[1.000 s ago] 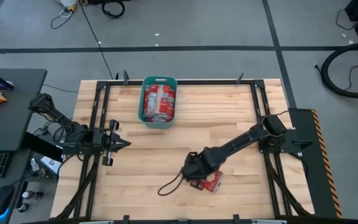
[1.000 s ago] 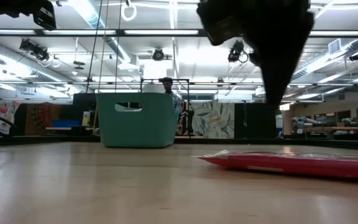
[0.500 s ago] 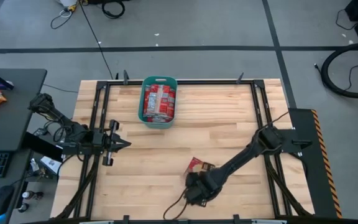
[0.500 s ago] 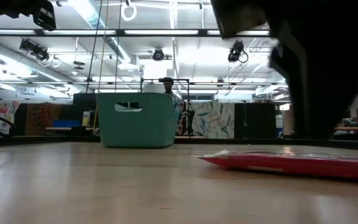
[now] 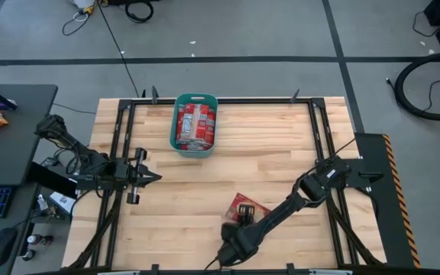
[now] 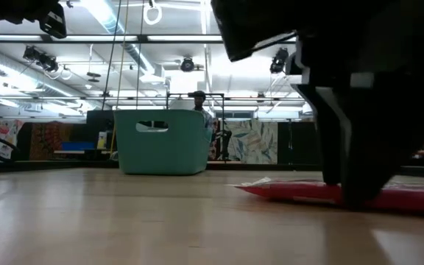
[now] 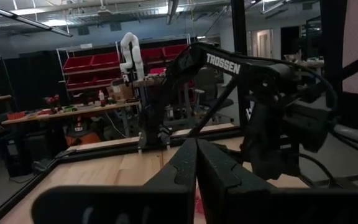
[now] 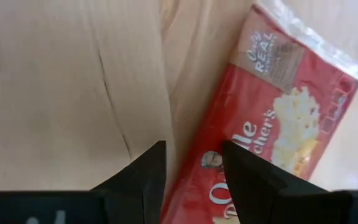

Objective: Sort popcorn bags into baskets
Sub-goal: Put the red popcorn bag into the green bin

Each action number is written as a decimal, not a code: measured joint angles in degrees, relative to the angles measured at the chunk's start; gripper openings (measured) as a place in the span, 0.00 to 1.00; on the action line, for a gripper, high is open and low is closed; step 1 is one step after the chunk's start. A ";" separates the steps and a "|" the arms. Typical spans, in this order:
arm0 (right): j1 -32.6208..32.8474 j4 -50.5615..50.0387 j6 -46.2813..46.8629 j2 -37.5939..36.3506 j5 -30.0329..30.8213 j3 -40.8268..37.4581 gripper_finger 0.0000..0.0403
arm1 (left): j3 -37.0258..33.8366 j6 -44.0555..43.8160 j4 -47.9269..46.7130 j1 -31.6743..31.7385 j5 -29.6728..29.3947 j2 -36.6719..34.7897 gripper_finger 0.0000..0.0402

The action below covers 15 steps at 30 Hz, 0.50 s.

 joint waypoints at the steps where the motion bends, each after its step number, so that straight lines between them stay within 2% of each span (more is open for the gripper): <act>1: 0.10 -0.12 0.02 0.42 0.00 0.12 0.40 | 0.00 0.00 -0.06 0.00 0.02 0.00 0.03; 7: 0.19 -3.36 3.97 0.73 -0.01 -0.59 0.40 | 0.00 0.00 -0.14 0.02 0.01 0.00 0.03; 10: 0.12 -5.16 2.73 0.81 -0.20 -0.84 0.38 | 0.00 0.00 -0.13 0.01 0.00 0.00 0.03; 15: 0.12 -4.95 1.62 0.81 -1.31 -1.28 0.29 | 0.00 -0.09 -0.13 0.00 0.02 0.00 0.03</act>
